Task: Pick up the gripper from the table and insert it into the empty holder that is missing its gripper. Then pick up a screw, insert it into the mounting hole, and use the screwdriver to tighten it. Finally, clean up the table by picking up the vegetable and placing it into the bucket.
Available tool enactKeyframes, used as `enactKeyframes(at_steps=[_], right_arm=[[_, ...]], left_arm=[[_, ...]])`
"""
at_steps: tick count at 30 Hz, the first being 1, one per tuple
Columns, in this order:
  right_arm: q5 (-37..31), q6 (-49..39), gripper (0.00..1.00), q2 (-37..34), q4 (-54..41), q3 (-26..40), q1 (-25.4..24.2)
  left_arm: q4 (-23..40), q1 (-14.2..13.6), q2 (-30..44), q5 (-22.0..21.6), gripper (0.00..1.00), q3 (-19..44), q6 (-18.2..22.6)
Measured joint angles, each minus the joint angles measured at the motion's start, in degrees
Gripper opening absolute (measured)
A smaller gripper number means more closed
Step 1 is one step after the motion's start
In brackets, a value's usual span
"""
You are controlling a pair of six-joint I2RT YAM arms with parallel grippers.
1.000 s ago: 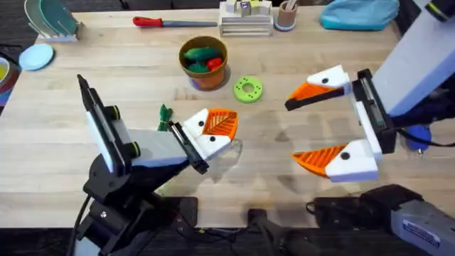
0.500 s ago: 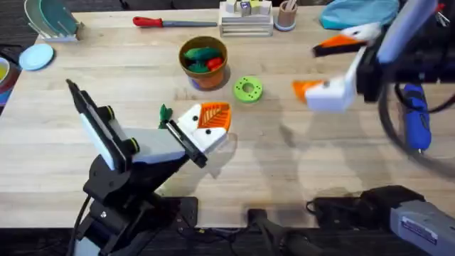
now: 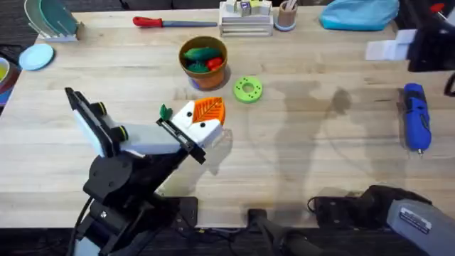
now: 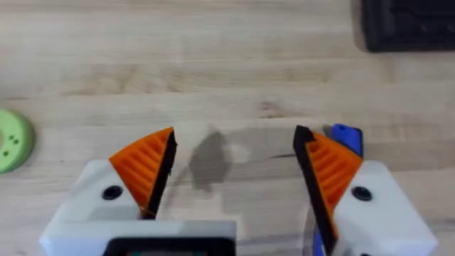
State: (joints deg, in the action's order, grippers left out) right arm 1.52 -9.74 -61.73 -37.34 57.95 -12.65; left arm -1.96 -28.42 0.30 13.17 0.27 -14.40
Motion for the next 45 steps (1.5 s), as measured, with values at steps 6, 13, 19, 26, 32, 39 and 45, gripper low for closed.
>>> enactKeyframes(at_steps=[6, 13, 19, 26, 32, 39, 45], right_arm=[[-3.7, -0.2, 0.992, 0.0, -0.3, 0.0, -4.4], [-9.7, -3.9, 0.991, -5.5, -0.1, 0.1, -12.8], [-12.9, -8.2, 0.991, -18.0, -0.2, 3.6, -15.1], [-14.0, -12.2, 0.991, -27.6, -3.1, 10.1, -17.6], [-12.8, -13.1, 0.991, -33.9, -3.6, 10.3, -20.4], [-6.2, -13.1, 0.990, -35.4, -3.7, 10.3, -25.2], [-1.0, -13.1, 0.991, -36.4, -3.1, 10.4, -28.6]], left_arm=[[0.0, 0.0, 0.0, -0.7, 0.012, 0.0, -3.9], [1.7, 0.0, 0.0, -0.9, 0.012, 0.0, -4.7], [1.7, 0.0, 0.0, -1.0, 0.012, 0.0, -4.7], [1.7, 0.0, 0.0, -1.0, 0.012, 0.0, -4.5], [1.4, 0.0, 0.0, -1.0, 0.012, 0.0, -4.5], [1.3, 0.0, 0.0, -1.0, 0.012, 0.0, -4.4], [1.2, 0.0, 0.0, -1.0, 0.012, 0.0, -3.2]])
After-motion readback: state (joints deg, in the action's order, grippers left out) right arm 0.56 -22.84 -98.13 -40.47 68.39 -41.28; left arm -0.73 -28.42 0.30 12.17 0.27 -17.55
